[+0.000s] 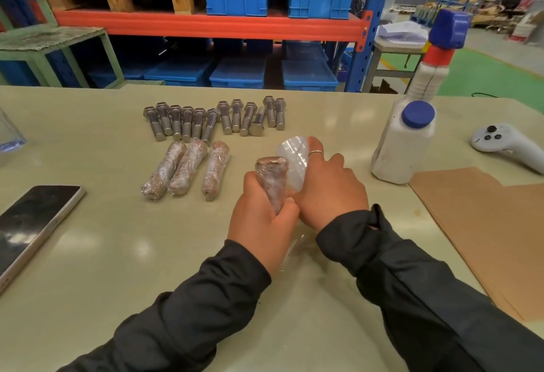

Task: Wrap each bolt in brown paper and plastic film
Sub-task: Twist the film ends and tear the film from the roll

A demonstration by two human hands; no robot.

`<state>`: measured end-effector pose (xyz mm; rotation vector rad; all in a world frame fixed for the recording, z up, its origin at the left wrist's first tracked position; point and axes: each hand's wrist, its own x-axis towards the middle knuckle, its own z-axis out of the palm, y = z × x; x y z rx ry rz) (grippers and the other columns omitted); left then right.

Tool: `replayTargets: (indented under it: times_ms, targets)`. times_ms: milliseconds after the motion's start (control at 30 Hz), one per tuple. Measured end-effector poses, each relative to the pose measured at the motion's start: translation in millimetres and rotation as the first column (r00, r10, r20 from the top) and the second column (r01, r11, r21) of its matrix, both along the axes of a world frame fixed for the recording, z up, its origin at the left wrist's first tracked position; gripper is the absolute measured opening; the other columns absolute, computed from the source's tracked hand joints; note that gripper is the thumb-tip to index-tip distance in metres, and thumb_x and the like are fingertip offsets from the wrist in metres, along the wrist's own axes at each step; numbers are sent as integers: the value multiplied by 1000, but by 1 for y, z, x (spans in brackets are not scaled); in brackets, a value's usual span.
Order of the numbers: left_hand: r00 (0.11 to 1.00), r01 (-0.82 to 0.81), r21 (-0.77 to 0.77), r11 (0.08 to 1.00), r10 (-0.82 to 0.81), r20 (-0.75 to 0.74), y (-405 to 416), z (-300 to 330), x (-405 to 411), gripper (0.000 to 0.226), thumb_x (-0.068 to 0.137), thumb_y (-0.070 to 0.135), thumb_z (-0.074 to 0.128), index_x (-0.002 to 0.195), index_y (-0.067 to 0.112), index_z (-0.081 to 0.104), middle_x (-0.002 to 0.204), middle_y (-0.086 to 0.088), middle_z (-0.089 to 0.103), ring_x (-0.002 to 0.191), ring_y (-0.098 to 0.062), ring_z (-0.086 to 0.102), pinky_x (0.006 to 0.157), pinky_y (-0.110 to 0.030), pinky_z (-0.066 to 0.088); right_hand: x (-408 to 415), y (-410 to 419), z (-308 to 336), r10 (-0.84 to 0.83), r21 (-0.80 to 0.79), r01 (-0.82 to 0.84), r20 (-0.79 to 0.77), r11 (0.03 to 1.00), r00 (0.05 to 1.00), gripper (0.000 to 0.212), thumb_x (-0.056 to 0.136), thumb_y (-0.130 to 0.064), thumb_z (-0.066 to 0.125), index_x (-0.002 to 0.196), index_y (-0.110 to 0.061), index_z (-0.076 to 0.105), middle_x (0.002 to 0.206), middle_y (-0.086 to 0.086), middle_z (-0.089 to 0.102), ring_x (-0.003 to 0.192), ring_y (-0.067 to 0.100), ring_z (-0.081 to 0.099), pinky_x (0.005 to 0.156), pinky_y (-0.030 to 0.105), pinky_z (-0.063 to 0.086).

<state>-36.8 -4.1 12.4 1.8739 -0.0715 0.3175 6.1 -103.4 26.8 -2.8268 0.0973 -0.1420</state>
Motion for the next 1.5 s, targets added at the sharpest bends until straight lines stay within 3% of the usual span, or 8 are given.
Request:
replayTargets:
  times_ms: [167,600,833,933,1033,1100,1367,1500]
  targets:
    - [999,-38,-34,999,37,-37,2,2,2,18,81,6,56,81,14,40,67,-2,49,58,-22,50,61,-38,48,5,3,-4,-34,-24,34,-5,999,999,84,83,-35,62,146,-24,6,123,13,40,104,33,49,69,33,32]
    - [998,-48,-33,998,46,-47,2,1,4,23,80,3,55,74,16,37,62,0,45,52,-19,44,56,-35,45,12,6,-6,-83,-34,82,-34,996,996,85,80,-33,64,145,-21,11,118,13,41,99,32,51,67,34,33]
    - [999,-38,-105,994,35,-25,10,4,7,12,83,8,53,78,13,43,61,-1,47,46,-11,52,36,-21,36,11,7,-5,-61,-40,59,-42,997,997,80,86,-30,58,146,-22,7,122,13,39,104,30,48,69,33,33]
    - [994,-38,-241,970,12,-108,17,2,14,14,84,2,51,75,9,42,66,-6,45,55,-15,60,41,-19,45,9,7,-5,-15,-29,13,-55,999,998,78,85,-32,58,146,-25,8,123,12,39,106,31,48,70,34,33]
    - [989,-8,-461,888,-61,-134,16,2,19,28,82,-7,53,64,9,40,54,-4,40,46,-10,46,62,-33,57,9,6,-2,-5,-6,4,-84,1000,996,76,85,-36,58,144,-25,12,123,12,40,108,32,49,72,34,34]
    - [988,5,-538,843,-88,-128,16,-1,21,35,81,-6,59,58,10,39,43,5,40,40,-5,46,61,-34,58,9,6,-1,-1,-13,0,-97,1000,995,75,85,-37,57,144,-25,12,124,12,40,109,33,49,72,34,34]
    - [979,-3,-612,791,-121,-162,16,-4,23,58,84,0,60,34,24,43,35,5,36,31,-12,47,67,-39,53,13,4,1,-10,23,13,-116,1000,993,70,85,-33,57,142,-24,17,123,13,40,108,35,50,74,35,34]
    - [970,24,-642,766,-173,-171,15,-3,21,46,85,1,58,46,18,43,39,2,36,31,-12,44,57,-31,43,13,4,1,0,18,2,-132,1000,991,76,83,-34,61,143,-24,16,123,13,41,107,35,51,74,35,35]
